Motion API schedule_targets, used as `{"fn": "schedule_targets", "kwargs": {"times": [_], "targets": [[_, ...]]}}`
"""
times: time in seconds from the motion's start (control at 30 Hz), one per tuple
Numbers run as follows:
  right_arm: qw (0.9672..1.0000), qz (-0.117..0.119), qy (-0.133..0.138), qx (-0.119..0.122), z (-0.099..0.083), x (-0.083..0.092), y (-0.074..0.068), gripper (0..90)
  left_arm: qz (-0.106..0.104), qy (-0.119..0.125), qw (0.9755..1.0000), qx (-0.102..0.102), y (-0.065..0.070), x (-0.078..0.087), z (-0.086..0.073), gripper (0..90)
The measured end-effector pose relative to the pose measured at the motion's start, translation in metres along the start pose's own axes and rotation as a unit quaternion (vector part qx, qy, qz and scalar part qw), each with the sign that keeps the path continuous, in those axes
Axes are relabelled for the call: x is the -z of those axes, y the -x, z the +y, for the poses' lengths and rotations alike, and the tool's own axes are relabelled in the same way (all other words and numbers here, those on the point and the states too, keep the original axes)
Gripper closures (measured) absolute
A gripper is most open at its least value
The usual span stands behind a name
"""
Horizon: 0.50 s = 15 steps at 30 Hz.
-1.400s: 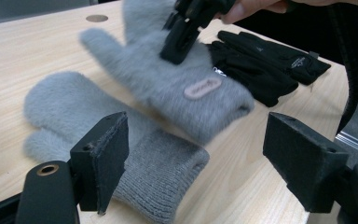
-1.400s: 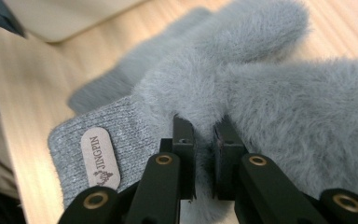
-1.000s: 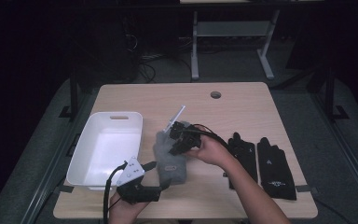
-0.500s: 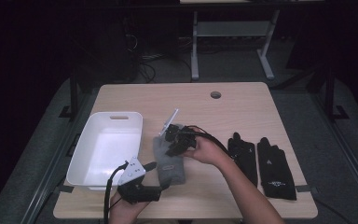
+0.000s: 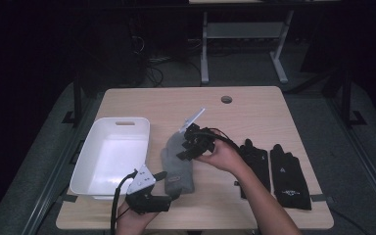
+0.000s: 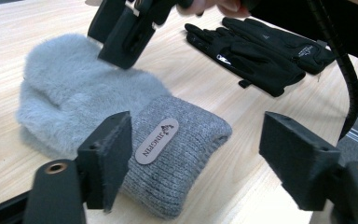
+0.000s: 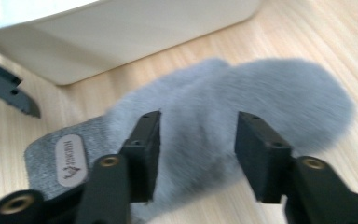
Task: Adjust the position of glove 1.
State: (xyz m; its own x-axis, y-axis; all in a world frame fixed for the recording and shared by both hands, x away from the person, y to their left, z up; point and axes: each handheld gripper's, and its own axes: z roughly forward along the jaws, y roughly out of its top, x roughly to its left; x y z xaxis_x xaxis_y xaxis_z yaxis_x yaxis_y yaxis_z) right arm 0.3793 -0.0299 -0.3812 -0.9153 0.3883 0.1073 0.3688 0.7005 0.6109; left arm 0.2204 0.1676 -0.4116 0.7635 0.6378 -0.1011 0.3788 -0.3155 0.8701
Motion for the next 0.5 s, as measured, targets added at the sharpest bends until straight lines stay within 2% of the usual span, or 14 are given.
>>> {"fn": "schedule_targets", "kwargs": {"times": [0.07, 0.13, 0.2, 0.27, 0.3, 0.5], "targets": [[0.9997, -0.005, 0.002, -0.023, -0.002, 0.004, 0.006, 46.0, 0.000, -0.001, 1.0000, 0.002, 0.000, 0.000, 0.000, 27.1], [0.9984, -0.005, 0.004, -0.057, -0.004, 0.006, 0.012, 44.5, -0.003, -0.002, 1.0000, 0.002, -0.001, -0.001, 0.000, 27.9], [0.9953, -0.009, 0.006, -0.096, -0.006, 0.006, 0.021, 42.7, -0.004, -0.004, 1.0000, 0.003, -0.001, -0.001, 0.000, 28.9], [0.9931, -0.004, 0.012, -0.116, -0.008, 0.005, 0.030, 40.9, -0.005, -0.005, 1.0000, 0.002, 0.000, -0.002, 0.000, 28.8], [0.9896, -0.001, 0.019, -0.143, -0.009, 0.003, 0.038, 40.3, -0.007, -0.006, 1.0000, 0.003, 0.000, -0.003, 0.000, 28.8], [0.9857, -0.009, 0.011, -0.168, -0.008, -0.008, 0.051, 39.7, -0.007, -0.008, 0.9999, 0.003, 0.001, -0.004, 0.000, 28.9]]}}
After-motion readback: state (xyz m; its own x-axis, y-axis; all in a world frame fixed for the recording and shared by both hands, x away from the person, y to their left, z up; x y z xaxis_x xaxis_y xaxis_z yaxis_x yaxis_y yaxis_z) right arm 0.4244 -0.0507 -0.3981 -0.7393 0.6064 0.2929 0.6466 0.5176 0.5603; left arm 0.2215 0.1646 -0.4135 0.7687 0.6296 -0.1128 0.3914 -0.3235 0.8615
